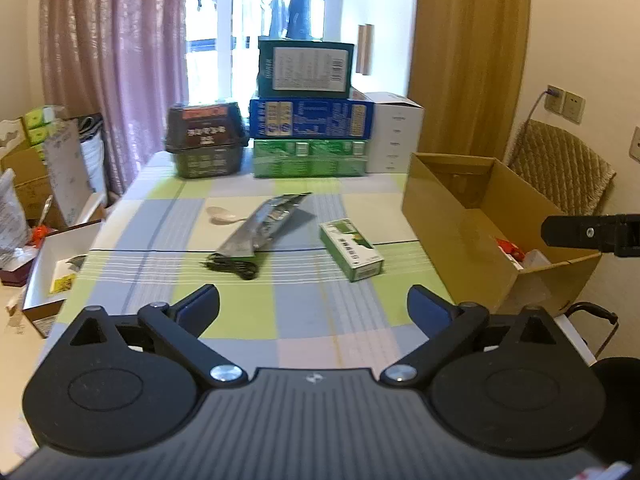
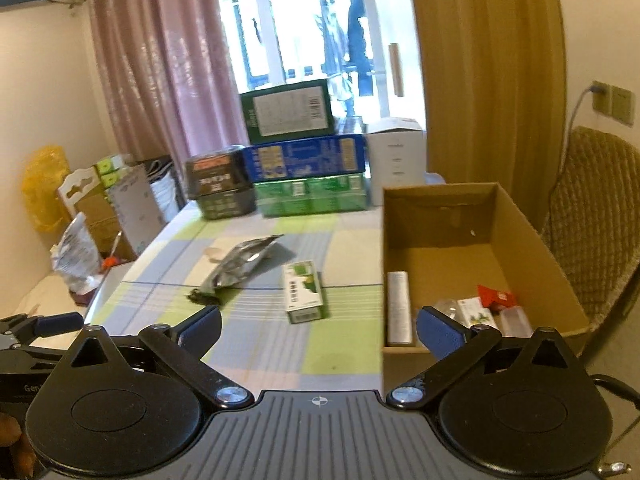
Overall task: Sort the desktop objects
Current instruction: 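Bring both open tools back over the table toward the cable and green box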
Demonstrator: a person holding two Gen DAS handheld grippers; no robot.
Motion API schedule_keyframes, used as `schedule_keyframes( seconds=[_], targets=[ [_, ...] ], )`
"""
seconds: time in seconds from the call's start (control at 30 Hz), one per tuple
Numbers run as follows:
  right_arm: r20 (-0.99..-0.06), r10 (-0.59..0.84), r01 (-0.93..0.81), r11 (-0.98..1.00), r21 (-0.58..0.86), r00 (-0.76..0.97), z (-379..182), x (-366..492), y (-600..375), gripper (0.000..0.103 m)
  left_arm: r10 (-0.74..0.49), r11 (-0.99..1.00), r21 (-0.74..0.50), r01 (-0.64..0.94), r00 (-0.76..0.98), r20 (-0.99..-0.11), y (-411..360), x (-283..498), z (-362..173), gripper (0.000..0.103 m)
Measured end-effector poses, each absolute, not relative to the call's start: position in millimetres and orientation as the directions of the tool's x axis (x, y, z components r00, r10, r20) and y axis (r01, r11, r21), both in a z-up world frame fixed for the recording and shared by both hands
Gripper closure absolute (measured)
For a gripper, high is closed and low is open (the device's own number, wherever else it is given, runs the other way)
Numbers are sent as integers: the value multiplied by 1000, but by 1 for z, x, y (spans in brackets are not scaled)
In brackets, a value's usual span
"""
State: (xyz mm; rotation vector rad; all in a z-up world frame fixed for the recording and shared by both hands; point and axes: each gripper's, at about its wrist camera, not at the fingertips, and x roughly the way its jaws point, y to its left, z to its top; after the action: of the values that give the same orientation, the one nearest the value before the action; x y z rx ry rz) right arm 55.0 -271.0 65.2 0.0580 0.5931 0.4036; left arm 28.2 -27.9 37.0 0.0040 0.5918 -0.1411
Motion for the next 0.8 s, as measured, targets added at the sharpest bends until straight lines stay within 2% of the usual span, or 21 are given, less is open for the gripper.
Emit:
schedule_keyframes(
  seconds=[0.5, 0.8],
  targets=[
    [-502, 506, -461, 859, 221, 702, 67, 36, -230, 2, -17, 998, 35, 43, 838, -546, 15, -9, 66, 2],
    [-523, 509, -478, 854, 206, 684, 58, 39, -218, 2, -25, 998, 36, 55, 826, -563, 25, 7, 61, 2]
  ],
)
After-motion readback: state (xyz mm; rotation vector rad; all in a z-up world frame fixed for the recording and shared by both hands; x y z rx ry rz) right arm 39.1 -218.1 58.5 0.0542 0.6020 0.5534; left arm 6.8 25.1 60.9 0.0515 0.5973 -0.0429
